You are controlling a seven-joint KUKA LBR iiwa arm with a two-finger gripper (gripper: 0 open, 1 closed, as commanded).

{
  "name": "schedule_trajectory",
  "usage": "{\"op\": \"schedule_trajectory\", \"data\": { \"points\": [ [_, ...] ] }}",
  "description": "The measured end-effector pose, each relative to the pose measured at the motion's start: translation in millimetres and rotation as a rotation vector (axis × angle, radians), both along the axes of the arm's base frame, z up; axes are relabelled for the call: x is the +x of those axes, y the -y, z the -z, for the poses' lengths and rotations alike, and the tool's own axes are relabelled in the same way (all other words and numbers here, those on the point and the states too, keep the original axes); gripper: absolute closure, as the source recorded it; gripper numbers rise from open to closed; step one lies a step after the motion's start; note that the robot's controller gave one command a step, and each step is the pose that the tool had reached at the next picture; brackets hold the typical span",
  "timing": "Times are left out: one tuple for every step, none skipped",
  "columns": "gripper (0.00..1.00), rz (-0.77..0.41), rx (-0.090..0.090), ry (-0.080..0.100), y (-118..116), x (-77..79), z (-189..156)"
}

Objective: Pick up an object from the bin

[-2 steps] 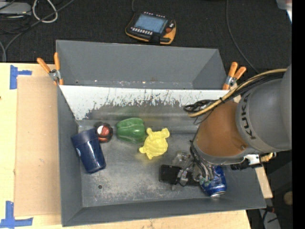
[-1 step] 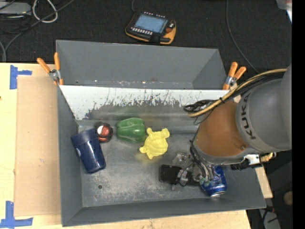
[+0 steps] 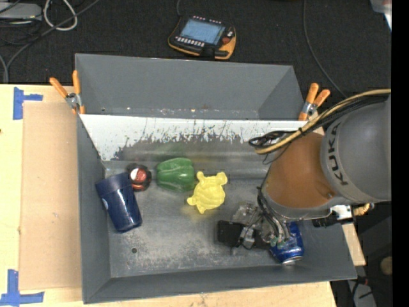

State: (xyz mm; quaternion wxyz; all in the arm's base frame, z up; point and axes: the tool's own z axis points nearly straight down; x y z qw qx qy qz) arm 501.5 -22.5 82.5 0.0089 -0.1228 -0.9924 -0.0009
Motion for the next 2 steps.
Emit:
{"op": "schedule_trajectory", "data": {
  "points": [
    [1.00,-0.001,0.000,-0.001,0,0.0,-31],
    [1.00,-0.003,0.001,0.004,0,1.1,-56]
  ]
}}
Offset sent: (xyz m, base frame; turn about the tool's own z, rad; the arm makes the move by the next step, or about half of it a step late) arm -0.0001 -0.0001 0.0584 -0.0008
